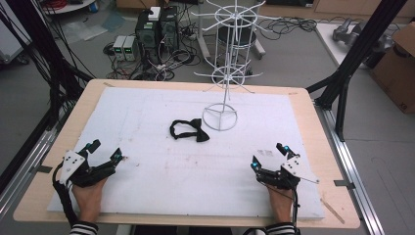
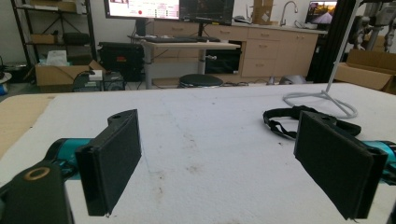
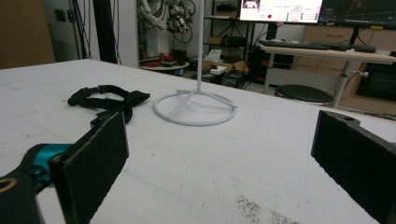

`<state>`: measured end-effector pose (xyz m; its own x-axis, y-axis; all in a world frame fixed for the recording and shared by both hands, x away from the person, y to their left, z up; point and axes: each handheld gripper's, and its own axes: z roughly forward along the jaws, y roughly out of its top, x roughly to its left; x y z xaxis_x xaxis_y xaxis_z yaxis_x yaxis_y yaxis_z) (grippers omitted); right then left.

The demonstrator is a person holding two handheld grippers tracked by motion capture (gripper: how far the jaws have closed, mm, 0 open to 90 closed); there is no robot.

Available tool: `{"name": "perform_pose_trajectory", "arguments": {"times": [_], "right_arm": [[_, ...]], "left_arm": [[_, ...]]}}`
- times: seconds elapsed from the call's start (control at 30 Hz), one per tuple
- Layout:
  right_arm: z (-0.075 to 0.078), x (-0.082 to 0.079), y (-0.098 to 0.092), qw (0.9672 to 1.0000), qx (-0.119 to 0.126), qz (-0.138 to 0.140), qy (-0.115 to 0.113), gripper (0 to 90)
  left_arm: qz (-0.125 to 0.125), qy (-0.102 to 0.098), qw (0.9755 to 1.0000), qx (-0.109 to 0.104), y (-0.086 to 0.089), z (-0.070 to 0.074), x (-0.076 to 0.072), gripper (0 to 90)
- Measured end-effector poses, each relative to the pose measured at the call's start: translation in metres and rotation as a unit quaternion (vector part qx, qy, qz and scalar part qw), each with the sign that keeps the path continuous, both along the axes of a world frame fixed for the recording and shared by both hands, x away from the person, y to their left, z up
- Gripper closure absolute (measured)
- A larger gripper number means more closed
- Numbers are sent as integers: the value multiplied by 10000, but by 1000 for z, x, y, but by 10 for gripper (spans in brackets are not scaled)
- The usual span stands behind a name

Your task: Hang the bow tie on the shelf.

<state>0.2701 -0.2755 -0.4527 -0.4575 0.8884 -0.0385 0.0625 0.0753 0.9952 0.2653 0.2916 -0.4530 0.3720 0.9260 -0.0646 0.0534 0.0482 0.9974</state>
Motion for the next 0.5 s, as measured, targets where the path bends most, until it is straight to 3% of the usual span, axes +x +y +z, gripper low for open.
{"name": "perform_pose_trajectory", "arguments": {"times": [0.5], "right_arm": [[0, -1, -1, 10000, 26, 5, -33, 30]], "left_arm": [[-252, 6, 9997, -69, 2, 0, 1, 147]]}}
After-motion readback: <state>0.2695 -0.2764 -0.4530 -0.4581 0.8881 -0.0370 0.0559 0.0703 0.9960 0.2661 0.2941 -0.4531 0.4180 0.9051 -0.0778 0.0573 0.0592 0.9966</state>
